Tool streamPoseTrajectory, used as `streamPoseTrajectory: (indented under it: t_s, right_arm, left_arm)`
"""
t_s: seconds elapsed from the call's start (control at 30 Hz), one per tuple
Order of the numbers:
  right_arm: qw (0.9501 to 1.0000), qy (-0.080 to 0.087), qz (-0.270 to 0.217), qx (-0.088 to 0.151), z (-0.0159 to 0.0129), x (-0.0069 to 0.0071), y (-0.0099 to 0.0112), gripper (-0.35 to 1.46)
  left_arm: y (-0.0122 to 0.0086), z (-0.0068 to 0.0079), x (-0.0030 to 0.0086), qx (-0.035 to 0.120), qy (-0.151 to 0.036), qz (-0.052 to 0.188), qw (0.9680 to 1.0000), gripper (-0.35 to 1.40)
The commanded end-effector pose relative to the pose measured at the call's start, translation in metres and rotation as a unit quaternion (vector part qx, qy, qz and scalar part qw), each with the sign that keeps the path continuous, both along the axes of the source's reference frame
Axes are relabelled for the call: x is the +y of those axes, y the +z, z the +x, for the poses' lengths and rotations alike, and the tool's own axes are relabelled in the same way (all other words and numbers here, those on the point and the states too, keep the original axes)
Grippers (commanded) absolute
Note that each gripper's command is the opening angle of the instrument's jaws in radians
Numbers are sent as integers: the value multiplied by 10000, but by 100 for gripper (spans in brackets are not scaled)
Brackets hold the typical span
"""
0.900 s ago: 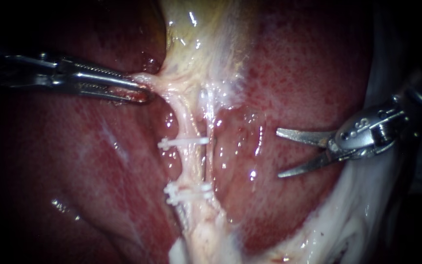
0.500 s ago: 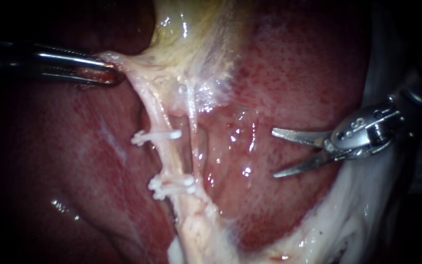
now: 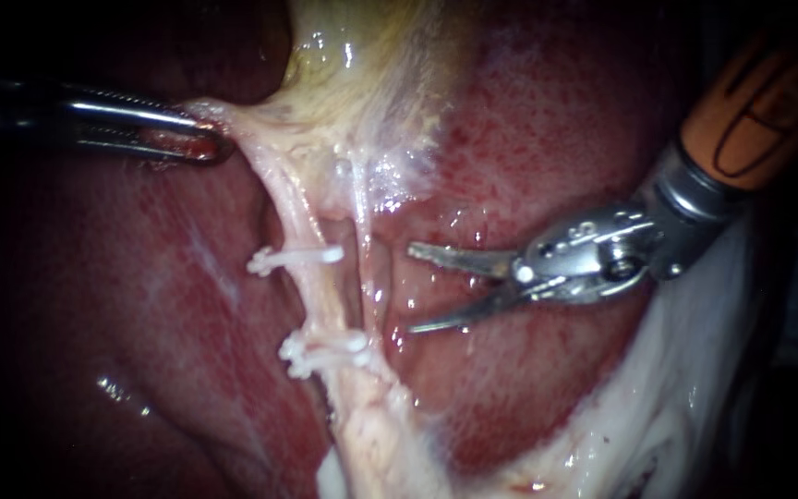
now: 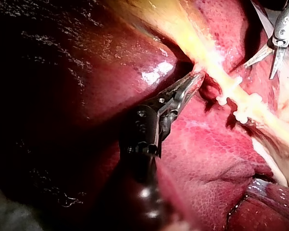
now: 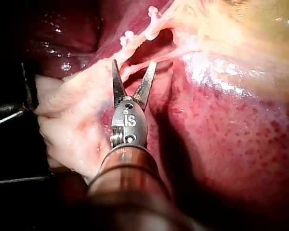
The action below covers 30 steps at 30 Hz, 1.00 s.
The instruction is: Go to the cutting position left tube
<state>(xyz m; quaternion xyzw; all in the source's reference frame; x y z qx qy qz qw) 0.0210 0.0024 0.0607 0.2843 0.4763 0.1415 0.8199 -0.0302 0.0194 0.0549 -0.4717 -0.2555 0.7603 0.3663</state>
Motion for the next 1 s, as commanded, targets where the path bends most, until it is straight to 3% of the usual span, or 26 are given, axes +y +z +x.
streamPoseTrajectory:
  t_s: [0.03, 0.2, 0.4, 0.63, 0.77, 1.0]
  right_arm:
    - [10000, -7, 92, 33, 4, 0, 2, 142]
    - [9980, -161, 585, 194, 19, -3, 17, 142]
    - [9945, -377, 956, 194, 31, -12, 41, 142]
    - [9931, -446, 1079, 125, 34, -19, 67, 142]
    - [9928, -415, 1114, 148, 35, -16, 71, 143]
    - [9895, -554, 1263, 432, 42, -17, 69, 143]
  left_arm:
    - [0, 0, 0, 7, -4, 2, 10000, -35]
    - [1, -2, 0, 11, -9, -2, 10000, -35]
    - [2, -3, -1, 13, 0, -33, 10000, -35]
    - [3, -4, -2, 24, -14, -43, 10000, -35]
    - [4, -5, -3, 20, -7, -40, 10000, -35]
    - [5, -7, -3, 23, -11, -43, 10000, -35]
